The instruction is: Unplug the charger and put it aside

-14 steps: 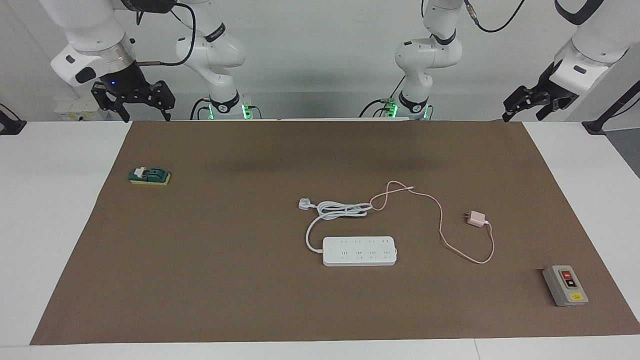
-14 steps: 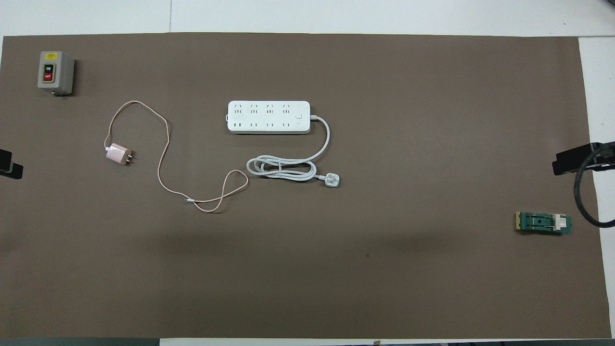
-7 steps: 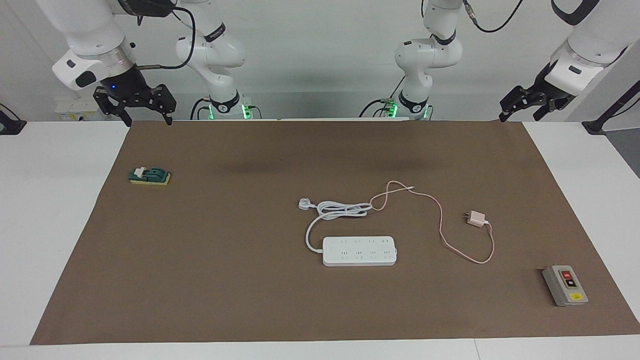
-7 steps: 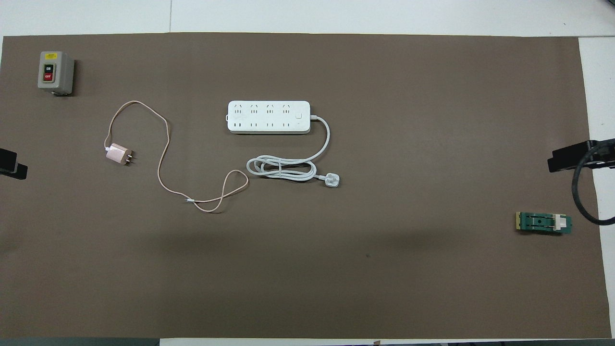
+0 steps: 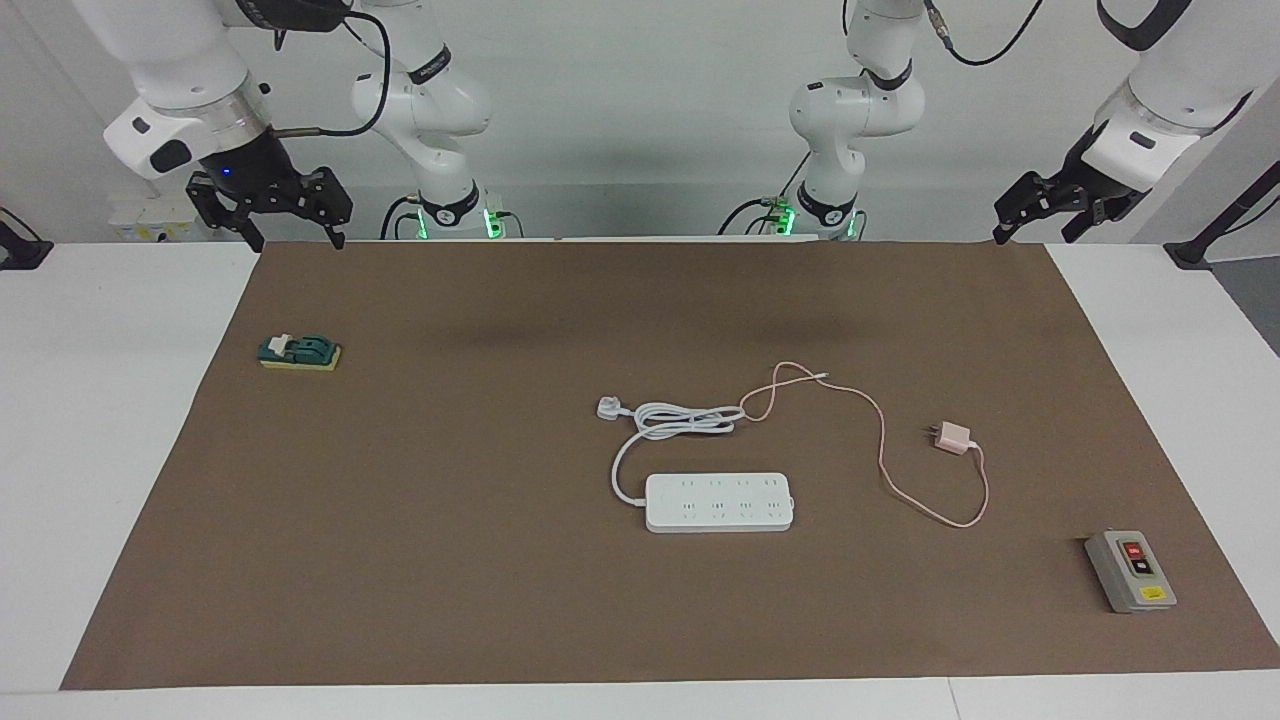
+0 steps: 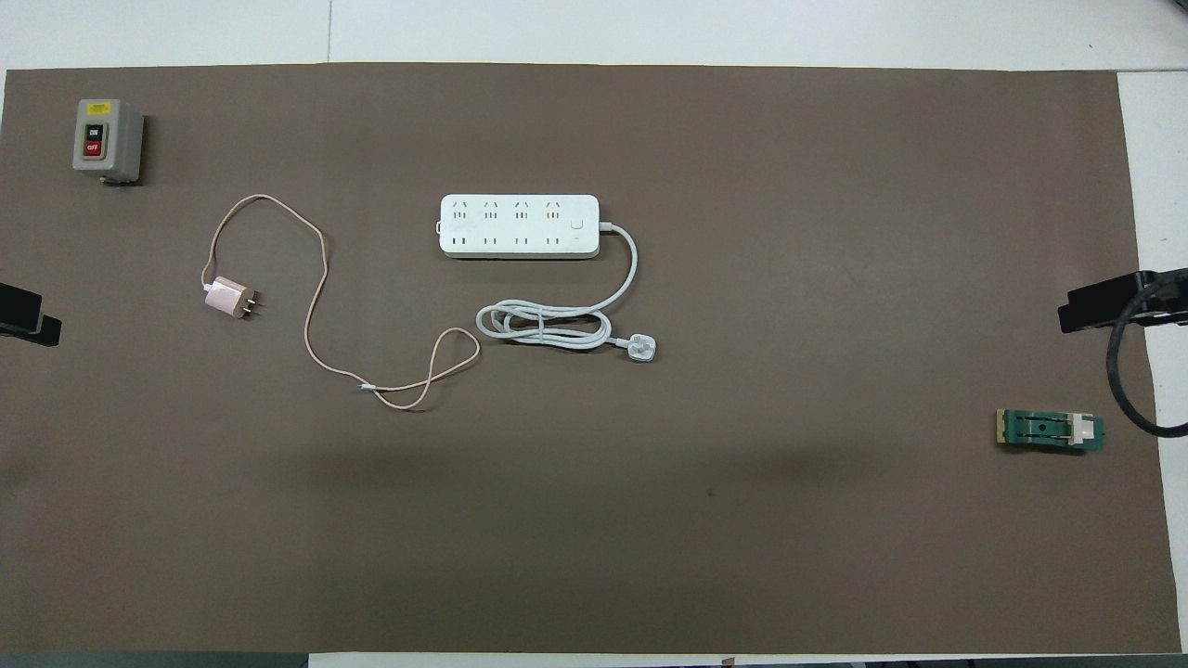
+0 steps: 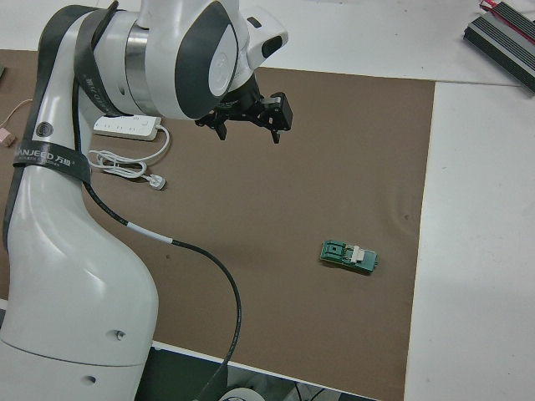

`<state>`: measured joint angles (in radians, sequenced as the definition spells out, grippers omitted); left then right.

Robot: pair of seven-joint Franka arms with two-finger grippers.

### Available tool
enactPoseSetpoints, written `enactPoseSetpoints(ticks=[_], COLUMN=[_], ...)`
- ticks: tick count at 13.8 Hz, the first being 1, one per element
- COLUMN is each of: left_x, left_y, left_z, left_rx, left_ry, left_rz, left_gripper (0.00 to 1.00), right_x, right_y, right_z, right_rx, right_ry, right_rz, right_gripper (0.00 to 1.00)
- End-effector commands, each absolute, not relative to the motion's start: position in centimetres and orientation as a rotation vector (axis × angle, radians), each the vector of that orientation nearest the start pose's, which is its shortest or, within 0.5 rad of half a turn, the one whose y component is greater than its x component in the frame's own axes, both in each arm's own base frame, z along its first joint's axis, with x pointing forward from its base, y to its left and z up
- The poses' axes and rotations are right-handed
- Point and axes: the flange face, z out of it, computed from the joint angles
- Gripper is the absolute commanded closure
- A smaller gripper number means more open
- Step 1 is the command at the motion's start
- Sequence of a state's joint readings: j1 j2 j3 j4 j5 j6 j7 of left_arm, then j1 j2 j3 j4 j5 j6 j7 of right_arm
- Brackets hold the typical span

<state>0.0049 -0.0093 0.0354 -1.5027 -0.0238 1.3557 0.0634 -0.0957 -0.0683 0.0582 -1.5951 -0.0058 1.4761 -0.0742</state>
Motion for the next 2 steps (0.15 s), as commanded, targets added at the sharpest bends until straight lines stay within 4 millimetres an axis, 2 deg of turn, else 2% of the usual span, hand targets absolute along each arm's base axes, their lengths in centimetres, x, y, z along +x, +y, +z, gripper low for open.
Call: enactPoseSetpoints(ticks=[1,2], left_x=[52.36,52.30], left_y=[1.76,1.76], left_z=[64.93,64.83], left_rx=[-3.171,-3.171], left_ry=[0.058,0.058], left_rz=[0.209,0.219], left_gripper=[0.00,0.00], right_x=[52.00,52.00], right_y=[-1.83,-1.73], right_z=[64.55,64.55], right_rx=[-3.131,-3.130], right_ry=[-0.044,-0.047], right_rz=[0.050,0.050], right_gripper=[0.00,0.00])
